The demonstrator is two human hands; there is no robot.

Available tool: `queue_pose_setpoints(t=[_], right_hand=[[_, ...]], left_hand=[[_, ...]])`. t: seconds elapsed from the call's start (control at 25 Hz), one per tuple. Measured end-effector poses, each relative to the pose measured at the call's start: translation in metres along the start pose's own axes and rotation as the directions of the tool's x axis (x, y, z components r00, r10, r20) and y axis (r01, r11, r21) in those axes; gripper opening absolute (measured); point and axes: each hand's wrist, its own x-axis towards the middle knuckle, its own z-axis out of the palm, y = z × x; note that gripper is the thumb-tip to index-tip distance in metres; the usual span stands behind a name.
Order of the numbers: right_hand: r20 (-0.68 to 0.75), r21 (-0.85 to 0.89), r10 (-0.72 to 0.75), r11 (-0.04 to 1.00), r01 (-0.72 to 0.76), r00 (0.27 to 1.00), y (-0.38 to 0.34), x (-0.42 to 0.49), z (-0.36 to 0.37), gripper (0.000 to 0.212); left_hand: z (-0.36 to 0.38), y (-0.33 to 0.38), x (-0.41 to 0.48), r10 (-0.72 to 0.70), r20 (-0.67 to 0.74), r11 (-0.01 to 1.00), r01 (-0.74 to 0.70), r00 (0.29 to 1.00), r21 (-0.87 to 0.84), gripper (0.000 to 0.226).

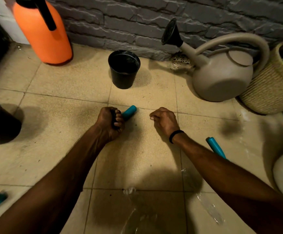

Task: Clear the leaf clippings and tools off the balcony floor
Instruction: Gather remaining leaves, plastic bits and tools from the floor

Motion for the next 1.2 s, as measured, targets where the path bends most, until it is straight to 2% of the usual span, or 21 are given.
queue_pose_setpoints(t=[0.12, 0.16, 0.24, 0.28, 0.32, 0.4, 0.44, 0.48, 0.52, 0.6, 0.68, 0.8, 0.92, 1.04, 1.12, 1.2], right_hand=[[0.013, -0.161, 0.048, 0.986, -0.046, 0.999, -0.009, 0.009, 0.0, 0.021], [0.042, -0.17, 0.126, 0.978, -0.117, 0.991, -0.012, 0.014, -0.005, 0.021], [0.03, 0.036, 0.341, 0.939, -0.342, 0.939, -0.025, 0.027, -0.022, 0.015], [0.035, 0.205, 0.458, 0.867, -0.455, 0.888, -0.036, 0.033, -0.031, 0.009], [0.084, 0.364, 0.509, 0.785, -0.501, 0.857, -0.051, 0.036, -0.039, 0.006], [0.213, 0.594, 0.401, 0.671, -0.443, 0.891, -0.089, 0.036, -0.05, 0.012], [0.288, 0.683, 0.283, 0.609, -0.404, 0.915, -0.11, 0.032, -0.057, 0.011], [0.332, 0.71, 0.154, 0.608, -0.354, 0.931, -0.132, 0.026, -0.066, 0.008], [0.339, 0.696, 0.036, 0.663, -0.276, 0.94, -0.152, 0.021, -0.072, 0.006], [0.317, 0.518, -0.145, 0.854, -0.043, 0.937, -0.184, 0.012, -0.076, 0.008], [0.291, 0.315, -0.251, 0.936, 0.155, 0.923, -0.208, 0.005, -0.069, 0.009], [0.258, 0.302, -0.298, 0.928, 0.216, 0.919, -0.235, -0.008, -0.055, 0.013], [0.201, 0.432, -0.26, 0.889, 0.153, 0.944, -0.248, -0.013, -0.049, 0.008], [0.252, 0.533, -0.192, 0.846, 0.03, 0.948, -0.243, -0.016, -0.042, 0.006], [0.292, 0.467, -0.182, 0.884, 0.025, 0.939, -0.228, -0.018, -0.03, 0.006], [0.319, 0.275, -0.184, 0.957, 0.095, 0.93, -0.208, -0.023, -0.012, 0.009]], left_hand=[[-0.006, 0.002, -0.009, 0.006, -0.035, 1.0, -0.005, 0.999, 0.018, 0.026], [-0.008, 0.001, -0.012, 0.018, -0.034, 1.0, -0.017, 0.999, 0.016, 0.026], [-0.011, 0.002, -0.019, 0.039, -0.037, 0.999, -0.039, 0.999, 0.005, 0.024], [-0.013, 0.004, -0.021, 0.047, -0.045, 0.999, -0.047, 0.998, -0.004, 0.023], [-0.016, 0.008, -0.023, 0.045, -0.057, 0.999, -0.046, 0.997, -0.02, 0.023], [-0.024, 0.014, -0.03, 0.047, -0.085, 0.997, -0.052, 0.995, -0.057, 0.024], [-0.029, 0.016, -0.033, 0.054, -0.101, 0.996, -0.061, 0.993, -0.066, 0.024], [-0.033, 0.018, -0.037, 0.06, -0.116, 0.995, -0.069, 0.991, -0.073, 0.025], [-0.038, 0.018, -0.04, 0.066, -0.125, 0.994, -0.076, 0.99, -0.079, 0.027], [-0.045, 0.016, -0.048, 0.066, -0.11, 0.994, -0.075, 0.992, -0.082, 0.03], [-0.052, 0.015, -0.057, 0.043, -0.07, 0.996, -0.048, 0.997, -0.078, 0.03], [-0.066, 0.021, -0.078, 0.036, -0.028, 0.998, -0.038, 0.999, -0.057, 0.029], [-0.089, 0.037, -0.102, 0.113, 0.016, 0.993, -0.112, 0.993, -0.046, 0.035], [-0.121, 0.051, -0.121, 0.161, 0.018, 0.984, -0.159, 0.987, -0.078, 0.045], [-0.142, 0.051, -0.131, 0.18, -0.012, 0.981, -0.18, 0.984, -0.077, 0.047], [-0.162, 0.045, -0.138, 0.182, -0.058, 0.981, -0.185, 0.982, -0.063, 0.048]])
